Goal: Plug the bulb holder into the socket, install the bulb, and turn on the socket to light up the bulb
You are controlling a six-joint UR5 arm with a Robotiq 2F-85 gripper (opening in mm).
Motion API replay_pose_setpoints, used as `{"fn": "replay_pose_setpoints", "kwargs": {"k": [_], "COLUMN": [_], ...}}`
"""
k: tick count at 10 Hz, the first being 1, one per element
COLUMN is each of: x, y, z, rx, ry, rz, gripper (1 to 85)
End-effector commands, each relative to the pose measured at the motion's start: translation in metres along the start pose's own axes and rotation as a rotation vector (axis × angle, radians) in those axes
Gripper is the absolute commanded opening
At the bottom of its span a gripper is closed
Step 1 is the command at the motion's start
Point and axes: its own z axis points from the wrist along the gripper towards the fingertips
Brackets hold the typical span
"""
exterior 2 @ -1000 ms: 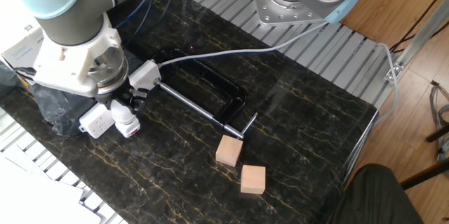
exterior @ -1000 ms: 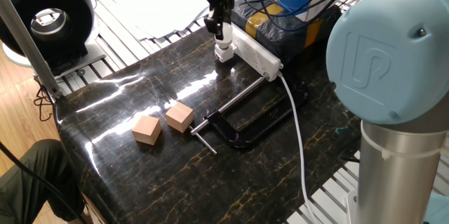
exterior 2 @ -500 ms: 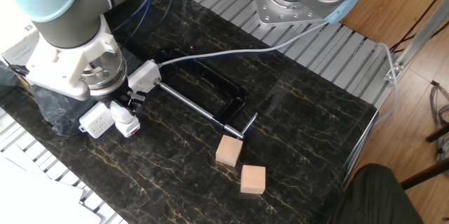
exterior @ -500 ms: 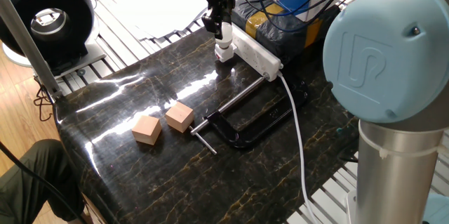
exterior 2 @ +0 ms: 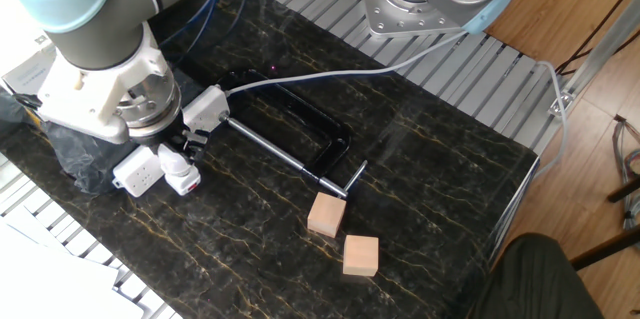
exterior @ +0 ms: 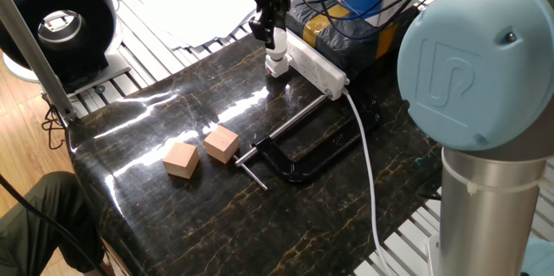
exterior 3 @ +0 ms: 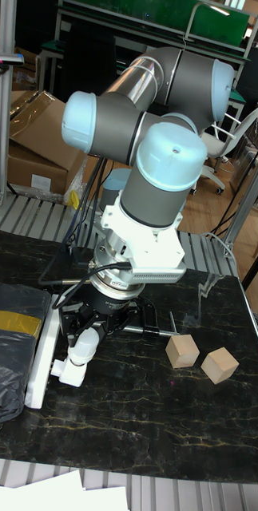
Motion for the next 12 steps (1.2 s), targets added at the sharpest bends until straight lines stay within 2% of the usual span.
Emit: {"fn": "replay_pose_setpoints", "kwargs": {"k": [1,4,6,8,9,10,11,12], "x": [-0.003,-0.004,-0.004,-0.002,0.000,0.003,-0.005,-0.010], "y": [-0.004,-0.005,-0.002,0.002,0.015,0.018,0.005,0.002], "z": [-0.002,-0.002,-0.004,-0.010,-0.014,-0.019,-0.023,-0.025], "rx": [0.001,0.007,0.002,0.015,-0.016,-0.004,0.062,0.083], "ry": [-0.015,-0.019,-0.022,-0.025,-0.032,-0.034,-0.058,-0.076], "rz": [-0.091,-0.121,-0.155,-0.285,-0.322,-0.403,-0.536,-0.630], "gripper": [50.3,61.0,63.3,64.3,65.0,64.7,64.0,63.7]}}
